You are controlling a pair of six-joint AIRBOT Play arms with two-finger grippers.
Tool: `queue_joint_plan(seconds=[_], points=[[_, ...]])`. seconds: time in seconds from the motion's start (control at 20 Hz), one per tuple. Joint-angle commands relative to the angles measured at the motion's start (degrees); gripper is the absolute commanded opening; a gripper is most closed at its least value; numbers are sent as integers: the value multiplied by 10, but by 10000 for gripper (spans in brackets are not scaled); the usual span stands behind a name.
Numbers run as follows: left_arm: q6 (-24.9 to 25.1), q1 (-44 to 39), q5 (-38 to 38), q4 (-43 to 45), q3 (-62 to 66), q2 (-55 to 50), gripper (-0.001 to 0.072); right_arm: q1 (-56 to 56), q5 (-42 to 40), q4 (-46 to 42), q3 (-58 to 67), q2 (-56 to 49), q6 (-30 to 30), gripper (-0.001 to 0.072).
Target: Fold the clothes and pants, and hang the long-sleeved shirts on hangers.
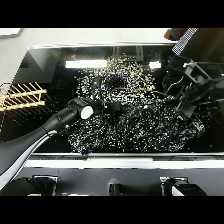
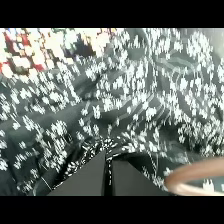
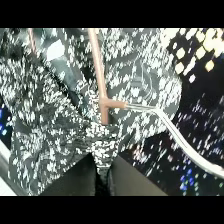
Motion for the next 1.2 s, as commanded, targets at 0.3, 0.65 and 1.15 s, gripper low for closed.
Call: queue_joint_plan(seconds=[0.3, 0.65, 1.15], points=[[20, 53, -49, -22, 35, 0, 18, 0, 28, -40, -1, -5, 17, 19], [46, 64, -53, -29, 56, -1, 18, 0, 4, -29, -1, -38, 11, 18], [72, 75, -59, -29, 132, -1, 18, 124, -111, -66, -1, -95, 65, 18]])
